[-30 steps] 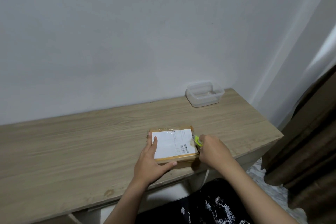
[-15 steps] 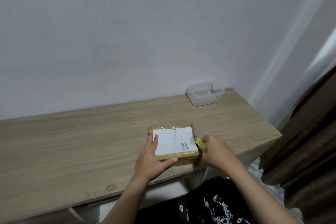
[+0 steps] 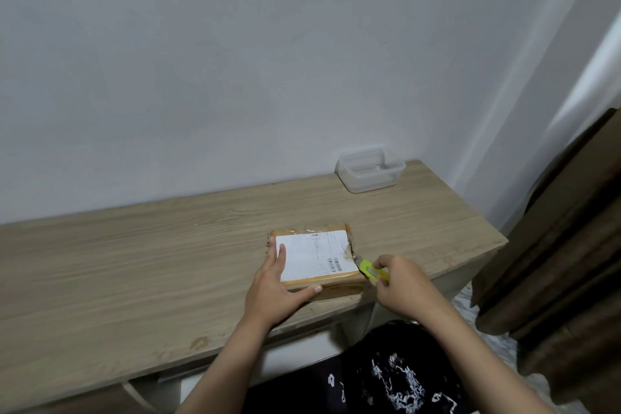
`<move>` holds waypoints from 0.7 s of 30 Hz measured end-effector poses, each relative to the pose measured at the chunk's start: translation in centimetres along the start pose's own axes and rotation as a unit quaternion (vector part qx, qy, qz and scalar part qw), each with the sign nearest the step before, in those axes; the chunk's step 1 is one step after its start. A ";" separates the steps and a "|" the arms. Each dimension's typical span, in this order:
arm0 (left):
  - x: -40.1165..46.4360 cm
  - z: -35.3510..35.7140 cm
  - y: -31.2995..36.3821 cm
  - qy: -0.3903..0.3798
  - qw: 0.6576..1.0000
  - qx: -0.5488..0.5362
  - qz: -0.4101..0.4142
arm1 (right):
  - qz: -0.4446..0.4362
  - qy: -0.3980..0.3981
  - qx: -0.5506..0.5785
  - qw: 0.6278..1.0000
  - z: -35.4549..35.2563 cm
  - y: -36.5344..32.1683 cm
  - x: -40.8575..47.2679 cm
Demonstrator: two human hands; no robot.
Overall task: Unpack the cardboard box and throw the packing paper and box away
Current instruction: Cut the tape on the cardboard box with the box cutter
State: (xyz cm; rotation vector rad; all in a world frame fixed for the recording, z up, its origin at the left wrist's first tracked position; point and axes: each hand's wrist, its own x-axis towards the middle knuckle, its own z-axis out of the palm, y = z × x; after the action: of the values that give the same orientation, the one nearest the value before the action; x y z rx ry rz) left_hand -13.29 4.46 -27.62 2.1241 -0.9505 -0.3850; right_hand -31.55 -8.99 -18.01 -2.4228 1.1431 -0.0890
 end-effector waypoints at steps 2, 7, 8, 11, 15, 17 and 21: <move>0.0 0.0 0.0 -0.002 1.000 -0.003 -0.002 | -0.002 -0.003 0.000 1.000 -0.1 0.2 -0.4; -0.1 0.0 0.2 -0.008 1.000 -0.008 -0.002 | -0.004 0.003 -0.001 1.000 -1.5 0.5 -0.7; -0.1 0.0 0.2 -0.009 1.000 -0.011 -0.002 | -0.003 0.019 0.009 1.000 -1.8 0.7 -0.6; -0.1 0.0 0.1 -0.010 1.000 -0.022 0.000 | -0.001 0.078 0.065 0.995 -1.9 1.2 -0.3; -0.1 -0.1 0.0 -0.013 0.999 -0.029 0.004 | 0.011 0.143 0.175 0.974 -0.5 1.5 0.5; -0.2 -0.2 0.1 -0.014 0.999 -0.034 0.006 | 0.020 0.147 0.227 0.963 0.6 1.9 1.2; -0.1 -0.3 0.1 -0.019 0.999 -0.031 0.016 | 0.029 0.123 0.318 0.940 2.0 2.4 1.9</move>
State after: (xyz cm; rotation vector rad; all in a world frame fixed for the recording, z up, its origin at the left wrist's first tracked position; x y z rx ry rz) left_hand -13.26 4.68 -27.33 2.0494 -0.9805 -0.4362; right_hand -31.48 -10.96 -21.09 -1.8291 1.0750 -0.6544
